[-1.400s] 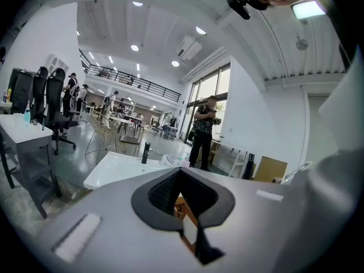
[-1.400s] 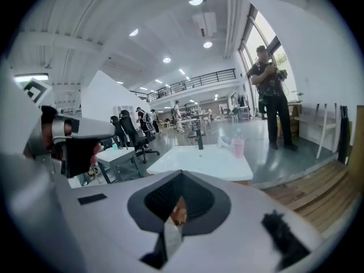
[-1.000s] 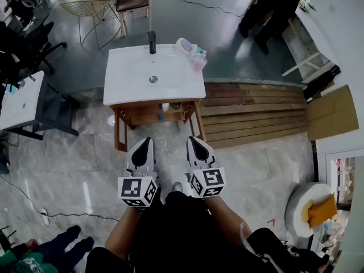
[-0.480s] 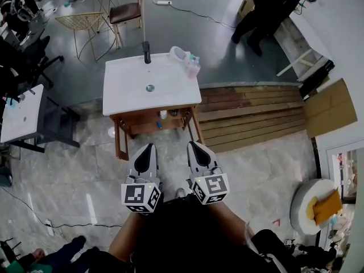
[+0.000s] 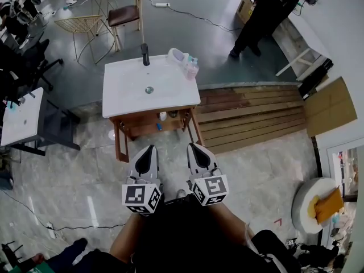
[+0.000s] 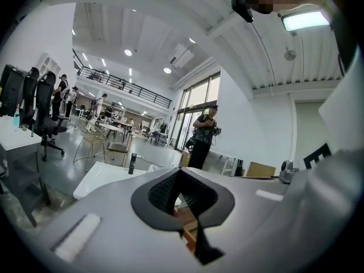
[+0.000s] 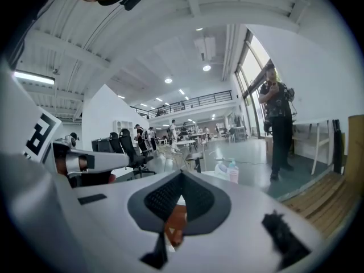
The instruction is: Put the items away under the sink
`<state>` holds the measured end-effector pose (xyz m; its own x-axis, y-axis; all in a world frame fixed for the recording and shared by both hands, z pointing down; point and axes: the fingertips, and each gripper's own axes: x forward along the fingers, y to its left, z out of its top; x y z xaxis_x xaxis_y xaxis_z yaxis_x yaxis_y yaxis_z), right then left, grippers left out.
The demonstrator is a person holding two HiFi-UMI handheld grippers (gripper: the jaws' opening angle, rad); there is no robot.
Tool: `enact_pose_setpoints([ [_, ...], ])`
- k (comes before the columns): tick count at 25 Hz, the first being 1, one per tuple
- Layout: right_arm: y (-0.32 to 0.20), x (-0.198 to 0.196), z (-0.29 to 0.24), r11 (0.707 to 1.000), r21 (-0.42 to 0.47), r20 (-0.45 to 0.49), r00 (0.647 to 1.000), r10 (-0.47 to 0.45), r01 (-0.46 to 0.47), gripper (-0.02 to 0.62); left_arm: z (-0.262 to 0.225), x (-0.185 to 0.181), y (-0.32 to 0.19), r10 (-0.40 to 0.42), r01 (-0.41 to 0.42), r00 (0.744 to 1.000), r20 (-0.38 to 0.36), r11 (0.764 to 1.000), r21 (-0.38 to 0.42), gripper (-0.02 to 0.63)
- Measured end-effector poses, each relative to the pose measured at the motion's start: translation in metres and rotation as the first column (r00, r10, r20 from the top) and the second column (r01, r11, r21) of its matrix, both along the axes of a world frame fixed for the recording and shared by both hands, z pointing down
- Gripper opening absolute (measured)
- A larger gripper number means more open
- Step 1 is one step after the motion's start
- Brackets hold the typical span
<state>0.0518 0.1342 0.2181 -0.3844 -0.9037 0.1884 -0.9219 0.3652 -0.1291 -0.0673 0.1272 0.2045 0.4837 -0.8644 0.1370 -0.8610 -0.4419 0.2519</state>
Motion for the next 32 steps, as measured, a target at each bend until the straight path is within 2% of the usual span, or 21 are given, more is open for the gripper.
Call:
enact_pose_setpoints([
  [11, -0.011, -0.008, 0.003, 1.0, 0.01, -0.004, 1.0, 0.027, -0.027, 0.015, 0.0, -0.001, -0.016, 0.056, -0.056, 0.998, 0.003, 0.998, 0.012, 0.005],
  [26, -0.052, -0.043, 0.002, 0.986, 0.051, -0.049, 0.985, 0.163, -0.161, 0.015, -0.001, -0.051, -0.068, 0.156, -0.155, 0.988, -0.02, 0.987, 0.037, 0.006],
  [32, -0.072, -0.047, 0.004, 0.977, 0.061, -0.045, 0.977, 0.207, -0.204, 0.015, 0.008, -0.051, -0.083, 0.198, -0.197, 0.98, -0.031, 0.98, 0.015, 0.006],
])
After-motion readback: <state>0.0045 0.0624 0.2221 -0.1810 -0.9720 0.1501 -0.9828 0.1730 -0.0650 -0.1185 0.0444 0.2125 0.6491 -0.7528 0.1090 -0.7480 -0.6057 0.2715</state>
